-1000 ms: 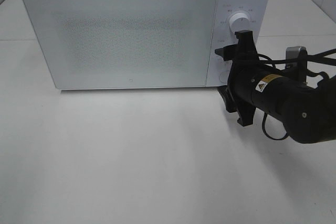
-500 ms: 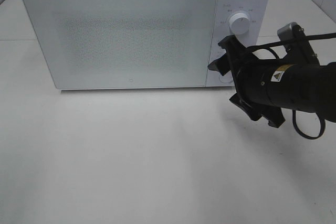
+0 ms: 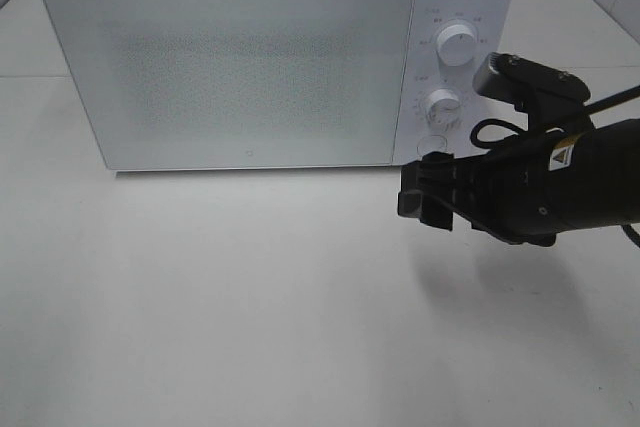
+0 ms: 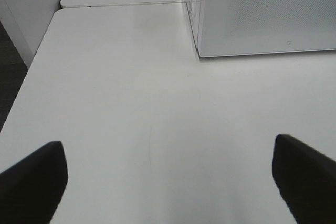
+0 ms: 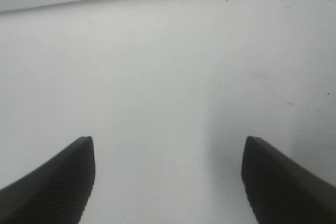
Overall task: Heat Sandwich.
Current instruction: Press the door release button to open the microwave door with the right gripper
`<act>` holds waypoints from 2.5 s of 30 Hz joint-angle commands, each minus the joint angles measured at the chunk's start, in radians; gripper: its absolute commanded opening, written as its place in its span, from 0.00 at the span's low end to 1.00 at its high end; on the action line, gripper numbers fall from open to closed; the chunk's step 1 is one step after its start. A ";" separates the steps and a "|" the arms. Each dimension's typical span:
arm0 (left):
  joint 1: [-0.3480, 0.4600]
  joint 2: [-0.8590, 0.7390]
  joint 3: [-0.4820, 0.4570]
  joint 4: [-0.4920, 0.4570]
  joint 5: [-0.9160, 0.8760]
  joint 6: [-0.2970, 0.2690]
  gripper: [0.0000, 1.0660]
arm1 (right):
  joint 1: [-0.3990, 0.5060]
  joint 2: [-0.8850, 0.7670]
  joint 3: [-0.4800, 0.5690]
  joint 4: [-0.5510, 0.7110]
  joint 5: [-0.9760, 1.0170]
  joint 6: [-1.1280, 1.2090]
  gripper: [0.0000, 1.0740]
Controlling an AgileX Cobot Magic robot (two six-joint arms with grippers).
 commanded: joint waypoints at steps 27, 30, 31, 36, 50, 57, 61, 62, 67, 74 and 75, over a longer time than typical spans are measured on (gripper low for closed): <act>0.003 -0.025 0.002 -0.009 -0.002 0.001 0.94 | -0.006 -0.413 -0.002 -0.306 0.760 -0.204 0.71; 0.003 -0.025 0.002 -0.009 -0.002 0.001 0.94 | -0.006 -0.471 -0.002 -0.306 0.809 -0.204 0.71; 0.003 -0.025 0.002 -0.009 -0.002 0.001 0.94 | -0.006 -0.493 -0.002 -0.306 0.828 -0.204 0.71; 0.003 -0.025 0.002 -0.009 -0.002 0.001 0.94 | -0.006 -0.615 -0.002 -0.306 0.923 -0.204 0.71; 0.003 -0.025 0.002 -0.009 -0.002 0.001 0.94 | -0.025 -1.048 -0.001 -0.383 1.162 -0.204 0.71; 0.003 -0.025 0.002 -0.009 -0.002 0.001 0.94 | -0.171 -1.235 0.004 -0.385 1.129 -0.204 0.71; 0.003 -0.025 0.002 -0.009 -0.002 0.001 0.94 | -0.239 -1.326 0.049 -0.376 1.063 -0.204 0.71; 0.003 -0.025 0.002 -0.009 -0.002 0.001 0.94 | -0.253 -1.346 0.055 -0.374 1.057 -0.205 0.71; 0.003 -0.025 0.002 -0.009 -0.002 0.001 0.94 | -0.329 -1.443 0.054 -0.374 1.057 -0.203 0.71; 0.003 -0.025 0.002 -0.009 -0.002 0.001 0.94 | -0.366 -1.471 0.054 -0.374 1.057 -0.201 0.71; 0.003 -0.025 0.002 -0.009 -0.002 0.001 0.94 | -0.366 -1.471 0.054 -0.374 1.057 -0.201 0.71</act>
